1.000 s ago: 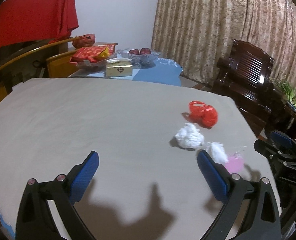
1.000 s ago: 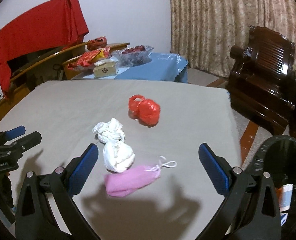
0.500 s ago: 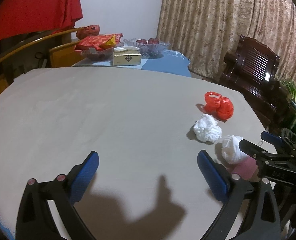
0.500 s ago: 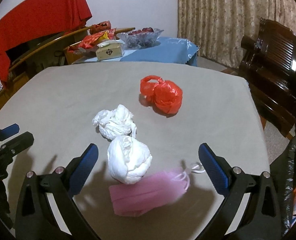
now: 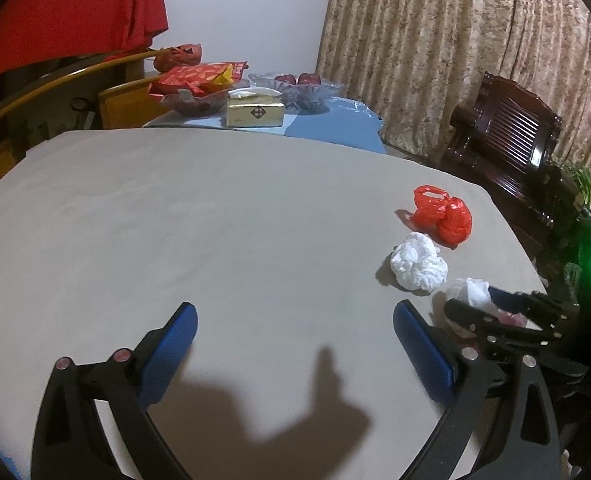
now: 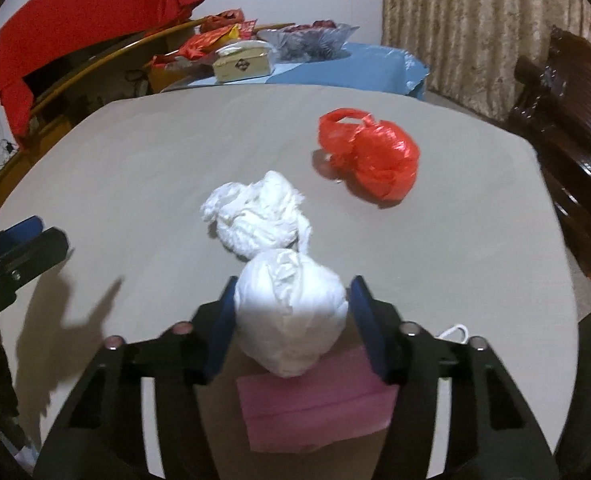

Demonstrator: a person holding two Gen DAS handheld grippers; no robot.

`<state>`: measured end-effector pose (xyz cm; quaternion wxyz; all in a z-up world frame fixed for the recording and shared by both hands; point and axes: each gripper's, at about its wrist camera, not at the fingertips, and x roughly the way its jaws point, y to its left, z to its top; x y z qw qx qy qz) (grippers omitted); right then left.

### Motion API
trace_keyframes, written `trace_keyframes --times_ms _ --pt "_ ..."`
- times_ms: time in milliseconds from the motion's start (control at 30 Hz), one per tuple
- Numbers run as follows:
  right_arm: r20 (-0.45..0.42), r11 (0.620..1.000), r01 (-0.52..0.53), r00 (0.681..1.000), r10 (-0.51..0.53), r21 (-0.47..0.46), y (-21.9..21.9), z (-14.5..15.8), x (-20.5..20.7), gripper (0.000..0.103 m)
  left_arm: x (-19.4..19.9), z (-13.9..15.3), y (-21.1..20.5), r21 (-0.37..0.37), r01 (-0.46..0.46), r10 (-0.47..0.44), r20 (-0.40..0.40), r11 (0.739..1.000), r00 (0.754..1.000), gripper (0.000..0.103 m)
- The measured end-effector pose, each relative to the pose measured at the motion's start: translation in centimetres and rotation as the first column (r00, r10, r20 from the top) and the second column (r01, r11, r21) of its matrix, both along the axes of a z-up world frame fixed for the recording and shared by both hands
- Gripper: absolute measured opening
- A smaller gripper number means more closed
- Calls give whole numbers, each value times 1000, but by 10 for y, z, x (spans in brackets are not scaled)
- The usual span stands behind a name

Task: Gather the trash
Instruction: 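Grasp a white tissue with the right tool while the left tool grasps another tissue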

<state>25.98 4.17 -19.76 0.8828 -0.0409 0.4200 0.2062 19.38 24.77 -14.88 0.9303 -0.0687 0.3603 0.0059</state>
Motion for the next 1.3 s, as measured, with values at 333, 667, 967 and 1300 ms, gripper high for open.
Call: trace_keyframes --times_ms 333,667,967,1300 --pt "52 997 24 998 -27 70 -28 33 4 43 15 7 -17 -9 26 -26 12 1000 1000 96" --pt "75 990 125 989 -130 72 -75 44 24 43 54 8 -63 9 112 -112 14 994 994 94" --pt "63 986 156 985 -159 58 -95 34 24 43 84 -18 -92 27 148 -147 -50 989 988 88" --pt "43 984 163 985 -167 70 -99 29 19 43 92 -38 -106 -43 191 -195 -127 981 973 49"
